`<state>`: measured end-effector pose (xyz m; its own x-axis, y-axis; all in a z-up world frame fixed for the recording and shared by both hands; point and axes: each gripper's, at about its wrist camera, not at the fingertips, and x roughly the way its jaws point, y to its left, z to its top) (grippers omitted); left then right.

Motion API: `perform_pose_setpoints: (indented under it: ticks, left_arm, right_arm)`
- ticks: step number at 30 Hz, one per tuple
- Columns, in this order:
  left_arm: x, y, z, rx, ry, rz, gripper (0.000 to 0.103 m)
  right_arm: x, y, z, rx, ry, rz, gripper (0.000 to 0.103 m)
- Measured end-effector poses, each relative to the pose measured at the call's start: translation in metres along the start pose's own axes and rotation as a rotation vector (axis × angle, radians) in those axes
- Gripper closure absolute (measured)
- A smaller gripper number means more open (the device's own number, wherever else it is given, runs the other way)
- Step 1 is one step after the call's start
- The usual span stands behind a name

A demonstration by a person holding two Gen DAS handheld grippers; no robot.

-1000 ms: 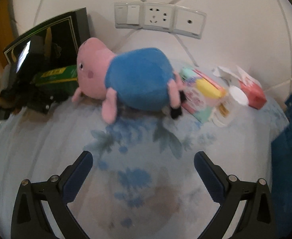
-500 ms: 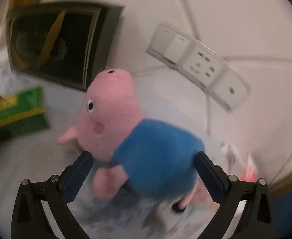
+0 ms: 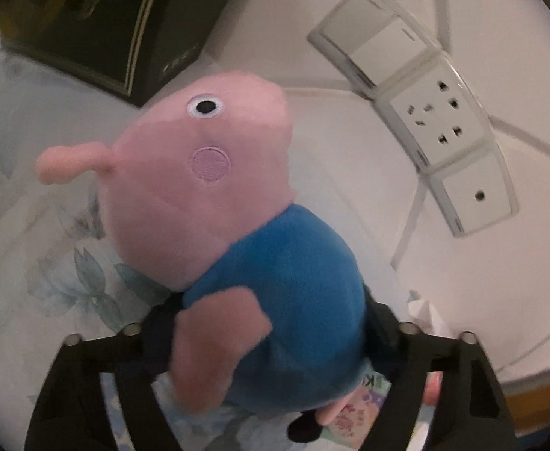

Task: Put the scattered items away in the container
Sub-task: 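Grasp the green medicine box with the left tool while the right tool grasps the pig plush, then carry the pig plush and green box over the blue crate with both tools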

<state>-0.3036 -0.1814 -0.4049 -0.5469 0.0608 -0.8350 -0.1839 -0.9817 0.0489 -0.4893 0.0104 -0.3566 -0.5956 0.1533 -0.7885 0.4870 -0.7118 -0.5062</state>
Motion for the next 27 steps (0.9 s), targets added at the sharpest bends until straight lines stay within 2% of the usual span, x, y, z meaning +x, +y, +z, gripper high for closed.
perform_pose_setpoints:
  ticks: [2,5,9,14,17,20,24,27]
  left_arm:
    - [-0.001,-0.004,-0.004,-0.010,-0.001,0.008,0.050]
    - [-0.005,-0.004,-0.008,-0.039,0.011,0.026,0.050]
    - [-0.012,-0.003,-0.012,-0.089,0.033,0.067,0.050]
    - [-0.037,-0.014,-0.017,-0.101,0.052,0.109,0.050]
    - [-0.061,-0.021,-0.022,-0.109,0.057,0.122,0.050]
    - [-0.089,-0.027,-0.026,-0.132,0.051,0.138,0.050]
    - [-0.129,-0.031,-0.036,-0.197,0.044,0.165,0.050]
    - [-0.159,-0.036,-0.040,-0.208,0.041,0.162,0.050]
  right_arm:
    - [-0.005,-0.003,-0.003,0.032,-0.005,0.012,0.034]
    - [-0.021,-0.005,-0.010,0.083,-0.018,0.059,0.037]
    - [-0.045,0.001,-0.030,0.155,-0.015,0.136,0.038]
    - [-0.088,0.015,-0.058,0.281,-0.006,0.236,0.038]
    - [-0.119,0.020,-0.082,0.355,0.002,0.306,0.038]
    - [-0.156,0.047,-0.112,0.402,0.013,0.348,0.037]
    - [-0.203,0.065,-0.143,0.438,0.023,0.373,0.037]
    - [-0.231,0.064,-0.159,0.467,0.023,0.387,0.037]
